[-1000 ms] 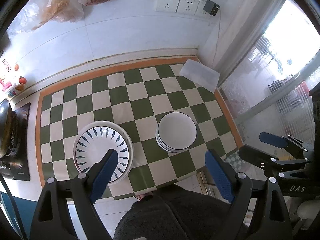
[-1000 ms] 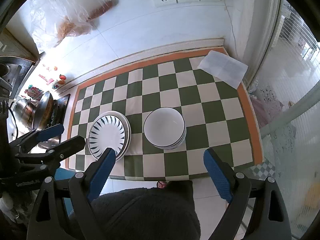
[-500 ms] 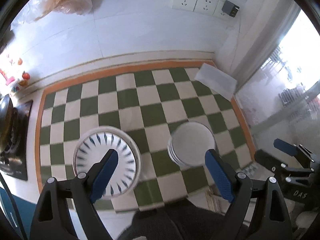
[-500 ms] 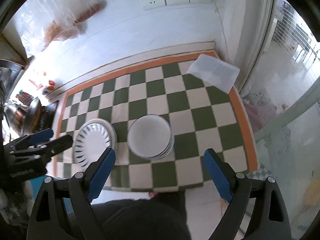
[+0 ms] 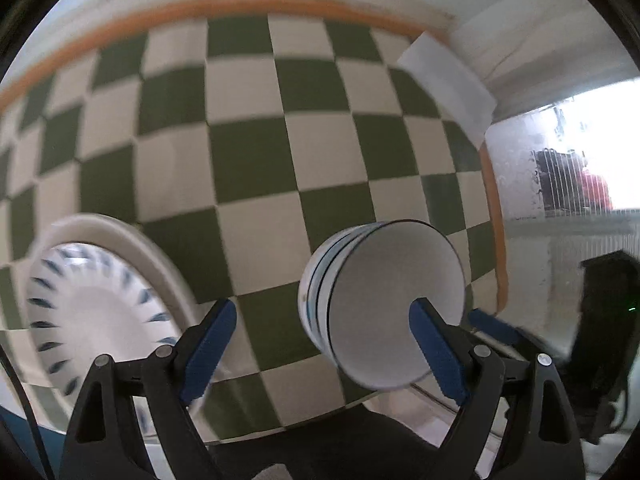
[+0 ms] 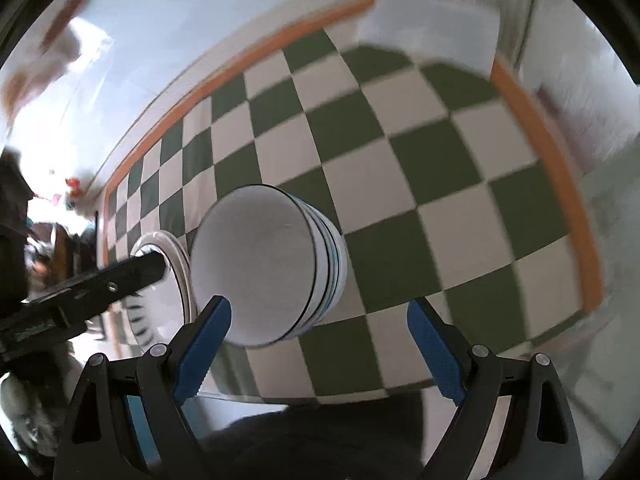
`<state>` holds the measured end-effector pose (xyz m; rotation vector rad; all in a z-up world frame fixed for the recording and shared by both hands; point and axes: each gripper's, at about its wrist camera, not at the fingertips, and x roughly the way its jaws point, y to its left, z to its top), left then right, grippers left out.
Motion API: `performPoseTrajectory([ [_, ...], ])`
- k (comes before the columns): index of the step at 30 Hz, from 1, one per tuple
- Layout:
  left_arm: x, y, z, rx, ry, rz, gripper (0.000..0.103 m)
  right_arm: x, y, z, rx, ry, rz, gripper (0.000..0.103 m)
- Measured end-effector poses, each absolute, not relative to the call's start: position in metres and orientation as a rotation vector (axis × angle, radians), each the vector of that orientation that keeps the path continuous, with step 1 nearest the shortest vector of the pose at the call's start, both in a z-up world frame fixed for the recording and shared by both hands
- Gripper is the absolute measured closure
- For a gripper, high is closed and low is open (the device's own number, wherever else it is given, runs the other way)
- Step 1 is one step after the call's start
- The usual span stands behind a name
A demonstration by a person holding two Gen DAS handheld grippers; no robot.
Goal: Organize plates and bowls
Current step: 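Grasp the bowl stack rim with the left tool while the right tool grips it too, then lift the bowl stack with both tools and carry it toward the plate stack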
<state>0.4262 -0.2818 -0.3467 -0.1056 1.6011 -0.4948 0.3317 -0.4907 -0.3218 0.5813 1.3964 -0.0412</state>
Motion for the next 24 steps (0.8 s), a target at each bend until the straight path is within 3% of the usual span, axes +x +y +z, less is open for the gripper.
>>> performPoseTrajectory([
  [12, 0.452, -0.295, -0.418, -0.231, 1.848, -0.549, 0.016, 0.35, -0.501, -0.42, 0.931, 1.488, 0.052, 0.014],
  [15, 0.452, -0.301, -0.427, -0.231, 1.876, -0.581, 0.03, 0.353, -0.495, -0.433, 0.959, 1.51, 0.066, 0.018],
  [17, 0.453, -0.303, -0.43, -0.253, 1.887, -0.614, 0.032, 0.357, -0.491, -0.441, 0.972, 1.525, 0.074, 0.021],
  [19, 0.453, -0.306, -0.431, -0.301, 1.885, -0.653, 0.044, 0.359, -0.487, -0.449, 0.982, 1.547, 0.083, 0.029],
  [21, 0.453, -0.307, -0.43, -0.297, 1.875, -0.657, 0.044, 0.362, -0.484, -0.456, 1.019, 1.557, 0.117, 0.036],
  [24, 0.451, -0.306, -0.425, -0.278, 1.839, -0.659, 0.045, 0.364, -0.48, -0.462, 1.055, 1.548, 0.137, 0.037],
])
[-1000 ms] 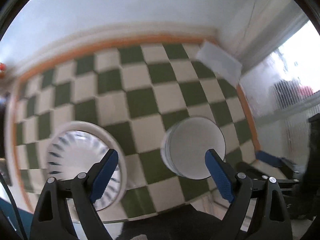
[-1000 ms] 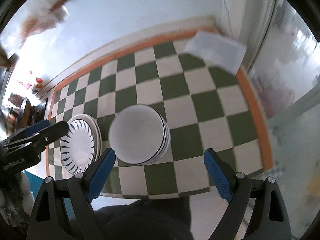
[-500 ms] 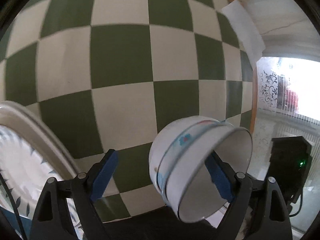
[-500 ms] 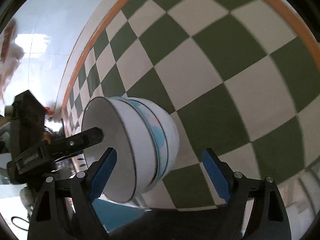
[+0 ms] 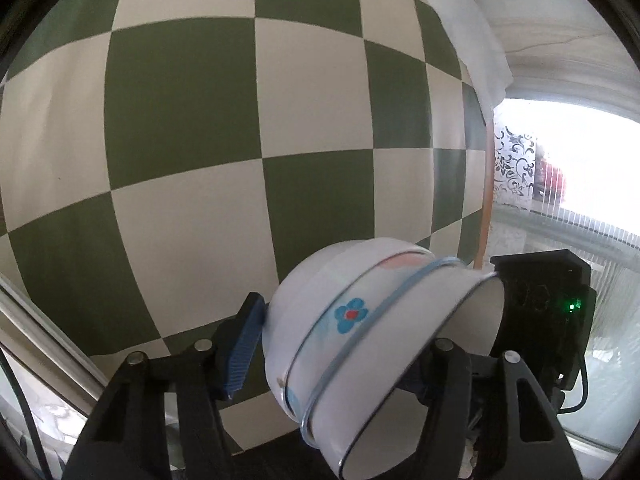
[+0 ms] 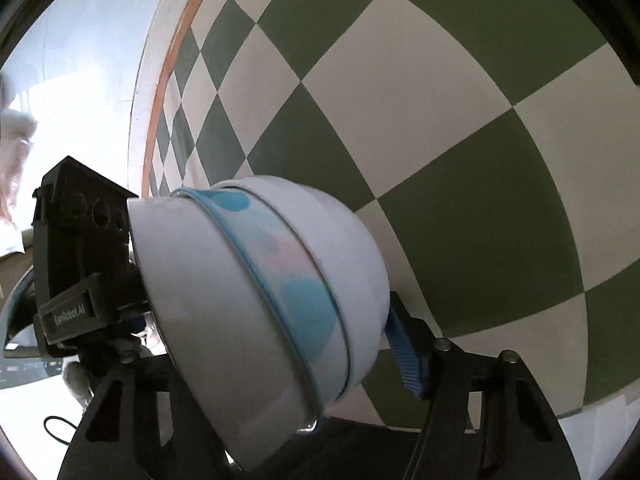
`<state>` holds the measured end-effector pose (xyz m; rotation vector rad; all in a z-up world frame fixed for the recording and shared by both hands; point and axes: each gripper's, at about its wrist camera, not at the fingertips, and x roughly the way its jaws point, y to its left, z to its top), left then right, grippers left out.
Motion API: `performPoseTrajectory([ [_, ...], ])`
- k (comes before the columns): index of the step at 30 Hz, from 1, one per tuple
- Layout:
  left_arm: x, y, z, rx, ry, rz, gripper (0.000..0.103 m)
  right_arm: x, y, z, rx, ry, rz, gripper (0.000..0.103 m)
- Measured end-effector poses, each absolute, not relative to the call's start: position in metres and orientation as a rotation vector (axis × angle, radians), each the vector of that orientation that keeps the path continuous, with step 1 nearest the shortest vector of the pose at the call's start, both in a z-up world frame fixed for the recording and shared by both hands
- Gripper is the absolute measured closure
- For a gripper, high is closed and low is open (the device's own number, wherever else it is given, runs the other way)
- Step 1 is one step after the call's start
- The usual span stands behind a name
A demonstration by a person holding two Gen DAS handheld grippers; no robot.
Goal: Organize plates and bowls
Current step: 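Lift the bowl stack with both tools and carry it toward the plate stack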
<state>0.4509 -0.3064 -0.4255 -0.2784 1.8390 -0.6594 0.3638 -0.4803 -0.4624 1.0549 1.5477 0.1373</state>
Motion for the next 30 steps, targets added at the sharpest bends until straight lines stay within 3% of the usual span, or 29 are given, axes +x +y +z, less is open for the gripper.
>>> performPoseTrajectory([
  [18, 0.447, -0.287, -0.4, -0.309, 1.734, -0.571, 0.044, 0.396, -0.469, -0.451, 0.922, 1.502, 0.257, 0.039],
  [30, 0.45, -0.227, -0.356, -0.388, 1.647, -0.494, 0.045, 0.44, -0.437, -0.416, 0.804, 1.514, 0.388, 0.04],
])
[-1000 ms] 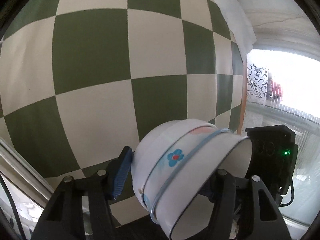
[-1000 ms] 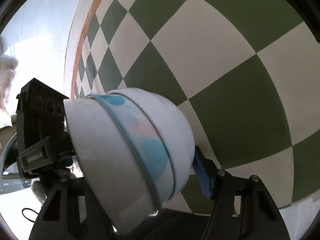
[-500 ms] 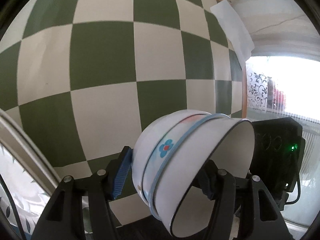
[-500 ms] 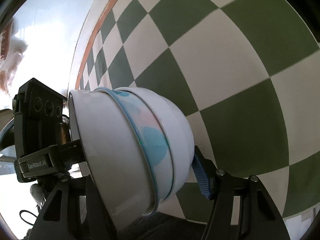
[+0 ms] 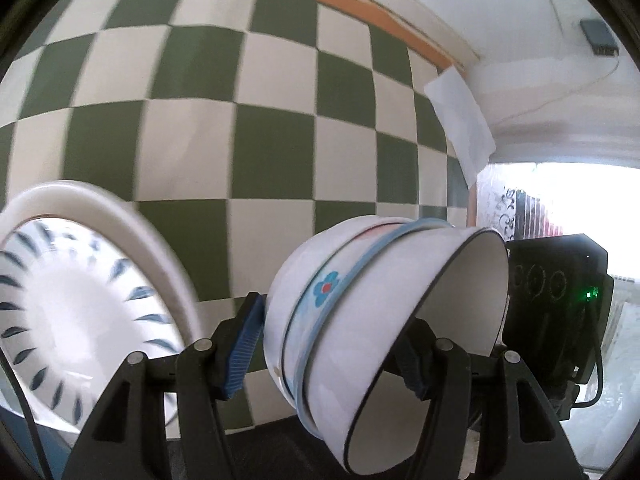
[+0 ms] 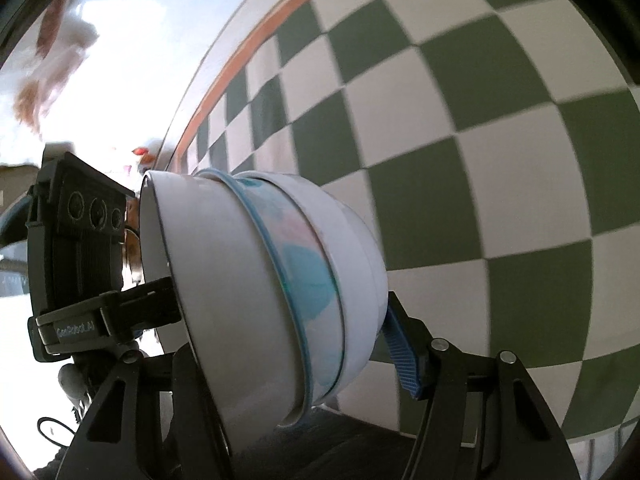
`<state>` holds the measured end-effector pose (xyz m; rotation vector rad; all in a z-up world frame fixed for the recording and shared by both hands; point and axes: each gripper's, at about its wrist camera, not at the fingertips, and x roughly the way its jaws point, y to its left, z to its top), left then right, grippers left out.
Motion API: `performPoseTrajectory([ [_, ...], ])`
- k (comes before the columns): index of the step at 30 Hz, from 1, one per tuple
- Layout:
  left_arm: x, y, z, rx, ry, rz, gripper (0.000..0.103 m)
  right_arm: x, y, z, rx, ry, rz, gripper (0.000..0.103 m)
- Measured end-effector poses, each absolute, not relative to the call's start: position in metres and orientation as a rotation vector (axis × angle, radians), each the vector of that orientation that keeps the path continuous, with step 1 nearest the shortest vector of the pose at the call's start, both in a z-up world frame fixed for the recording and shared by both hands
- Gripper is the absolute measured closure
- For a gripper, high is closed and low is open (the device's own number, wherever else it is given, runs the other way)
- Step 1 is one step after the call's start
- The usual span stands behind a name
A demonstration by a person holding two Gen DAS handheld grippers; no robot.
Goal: Organize plates and bowls
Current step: 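Lift the bowl stack with both tools and carry it toward the plate stack, then lower the bowl stack with both tools onto the blue-striped plate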
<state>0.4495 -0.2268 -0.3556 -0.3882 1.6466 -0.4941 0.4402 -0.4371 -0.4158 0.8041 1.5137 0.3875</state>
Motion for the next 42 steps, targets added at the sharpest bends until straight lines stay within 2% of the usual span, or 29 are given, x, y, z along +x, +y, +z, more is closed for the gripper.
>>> performPoseTrajectory([
  [8, 0.453, -0.161, -0.345, -0.393, 1.593, -0.459, 0.044, 0.456, -0.363, -0.395, 0.728, 1.507, 0.457, 0.041],
  [19, 0.448, -0.084, -0.367, -0.41, 1.605, -0.406, 0.044, 0.457, -0.265, -0.413, 0.646, 1.525, 0.529, 0.041],
  [42, 0.439, -0.051, -0.388, -0.392, 1.642, -0.4, 0.045, 0.449, -0.213, -0.431, 0.586, 1.567, 0.523, 0.042],
])
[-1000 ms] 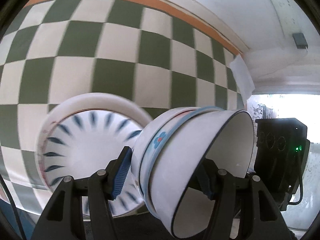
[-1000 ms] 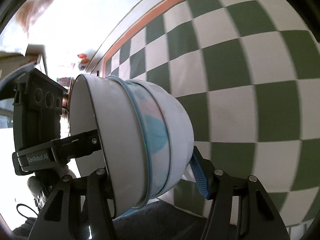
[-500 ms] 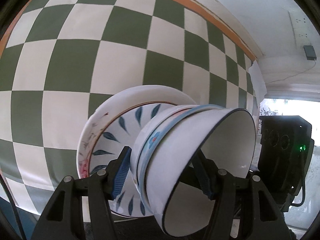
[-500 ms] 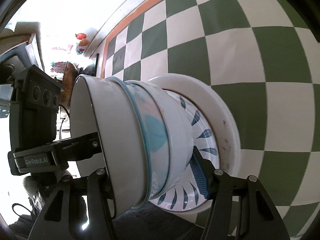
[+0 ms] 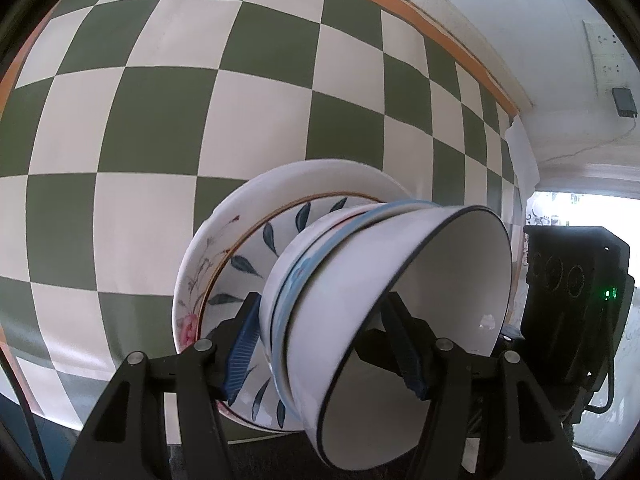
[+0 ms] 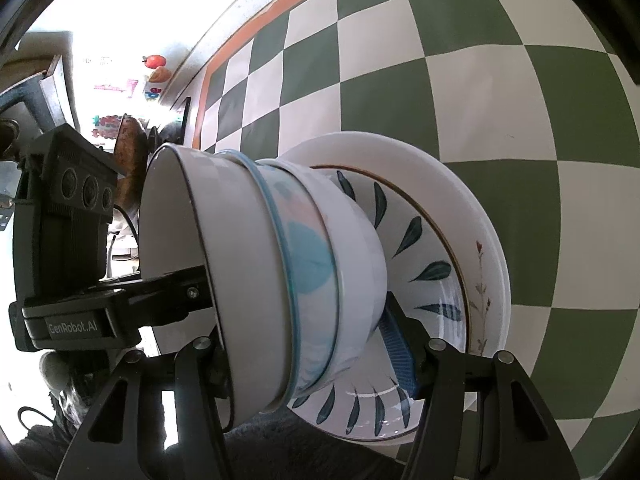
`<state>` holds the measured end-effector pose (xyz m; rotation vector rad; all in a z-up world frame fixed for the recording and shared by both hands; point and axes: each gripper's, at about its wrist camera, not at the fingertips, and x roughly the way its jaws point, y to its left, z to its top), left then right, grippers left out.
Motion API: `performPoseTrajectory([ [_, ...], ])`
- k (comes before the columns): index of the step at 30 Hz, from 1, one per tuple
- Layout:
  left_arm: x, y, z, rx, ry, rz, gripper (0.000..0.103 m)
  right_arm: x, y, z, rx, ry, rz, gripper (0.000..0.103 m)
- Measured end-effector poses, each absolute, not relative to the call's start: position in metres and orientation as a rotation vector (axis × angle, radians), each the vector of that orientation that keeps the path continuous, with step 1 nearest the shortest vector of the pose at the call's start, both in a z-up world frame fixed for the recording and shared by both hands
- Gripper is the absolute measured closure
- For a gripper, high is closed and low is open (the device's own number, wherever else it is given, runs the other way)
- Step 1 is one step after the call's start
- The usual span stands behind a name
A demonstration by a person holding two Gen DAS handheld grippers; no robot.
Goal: Organize plates and bowls
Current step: 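Lower the bowl stack with both tools onto the blue-striped plate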
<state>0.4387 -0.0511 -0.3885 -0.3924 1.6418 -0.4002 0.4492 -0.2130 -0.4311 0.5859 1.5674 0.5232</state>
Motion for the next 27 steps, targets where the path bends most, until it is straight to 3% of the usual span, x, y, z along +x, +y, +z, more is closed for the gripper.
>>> performPoseTrajectory([
  [14, 0.438, -0.053, -0.385, -0.352, 1.636, -0.412, 0.045, 0.445, -0.208, -0.435, 0.611, 1.578, 0.524, 0.041],
  [23, 0.436, -0.053, -0.381, -0.294, 1.645, -0.385, 0.044, 0.443, -0.203, -0.436, 0.575, 1.61, 0.524, 0.033],
  [26, 0.435, -0.051, -0.379, -0.267, 1.633, -0.377, 0.031, 0.443, -0.203, -0.433, 0.581, 1.601, 0.53, 0.022],
  [27, 0.434, -0.05, -0.377, -0.256, 1.628, -0.373, 0.022, 0.442, -0.202, -0.431, 0.566, 1.599, 0.528, 0.019],
])
